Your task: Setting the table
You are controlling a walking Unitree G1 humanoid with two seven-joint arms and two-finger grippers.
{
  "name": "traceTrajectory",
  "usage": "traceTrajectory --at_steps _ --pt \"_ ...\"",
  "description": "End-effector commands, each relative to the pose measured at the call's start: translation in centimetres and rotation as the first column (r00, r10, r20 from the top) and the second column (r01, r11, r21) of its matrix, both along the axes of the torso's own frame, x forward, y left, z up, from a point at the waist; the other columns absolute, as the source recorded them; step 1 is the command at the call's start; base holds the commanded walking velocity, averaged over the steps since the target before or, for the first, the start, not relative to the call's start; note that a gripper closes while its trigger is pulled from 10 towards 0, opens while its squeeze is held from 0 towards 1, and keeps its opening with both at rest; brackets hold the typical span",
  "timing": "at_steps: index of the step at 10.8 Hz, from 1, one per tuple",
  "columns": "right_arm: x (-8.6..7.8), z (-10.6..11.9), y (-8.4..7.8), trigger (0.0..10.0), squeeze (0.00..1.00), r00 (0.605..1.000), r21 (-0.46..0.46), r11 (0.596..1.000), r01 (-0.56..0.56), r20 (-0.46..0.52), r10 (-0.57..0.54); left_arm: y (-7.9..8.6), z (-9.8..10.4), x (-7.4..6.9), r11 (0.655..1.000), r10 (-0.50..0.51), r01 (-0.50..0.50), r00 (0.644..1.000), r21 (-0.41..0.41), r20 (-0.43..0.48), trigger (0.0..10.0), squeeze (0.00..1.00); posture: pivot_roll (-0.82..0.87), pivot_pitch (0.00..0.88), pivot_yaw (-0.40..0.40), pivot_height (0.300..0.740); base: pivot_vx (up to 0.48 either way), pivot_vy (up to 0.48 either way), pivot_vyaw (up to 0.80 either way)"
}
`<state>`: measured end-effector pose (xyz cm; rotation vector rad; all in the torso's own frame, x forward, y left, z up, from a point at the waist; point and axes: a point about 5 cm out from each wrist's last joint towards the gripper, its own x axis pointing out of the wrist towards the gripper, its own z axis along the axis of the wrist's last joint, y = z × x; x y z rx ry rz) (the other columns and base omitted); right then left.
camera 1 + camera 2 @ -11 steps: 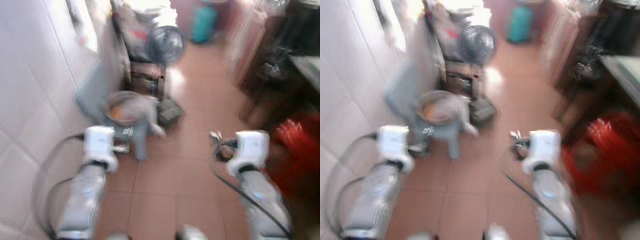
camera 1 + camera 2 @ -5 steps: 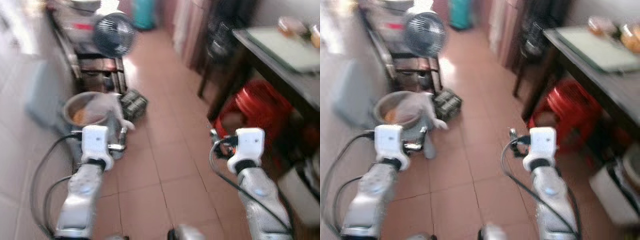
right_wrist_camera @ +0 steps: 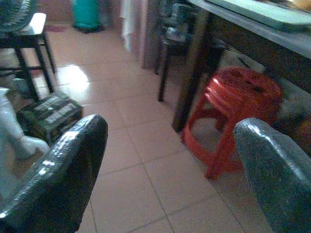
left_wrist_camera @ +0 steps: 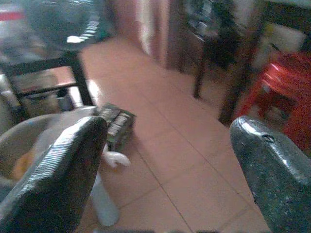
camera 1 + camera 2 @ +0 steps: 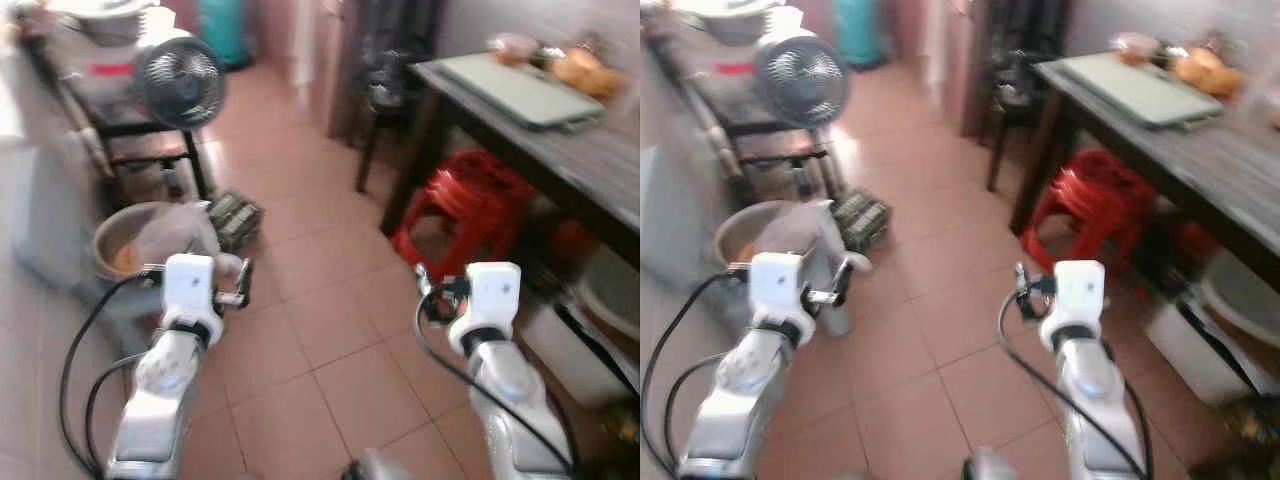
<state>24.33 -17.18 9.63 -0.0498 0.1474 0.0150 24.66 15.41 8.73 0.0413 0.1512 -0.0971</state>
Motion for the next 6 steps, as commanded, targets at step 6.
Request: traceTrajectory --at_steps 6 --pt "-0.10 0.24 -0.77 10.0 0.00 0.999 -0.006 0.999 0.046 0.009 -0.046 -1.74 1.66 0.53 0.995 -0.102 0.103 0.991 -0.008 0.092 10.0 0.00 -0.01 0.000 0.000 0.740 0.000 0.000 -0.80"
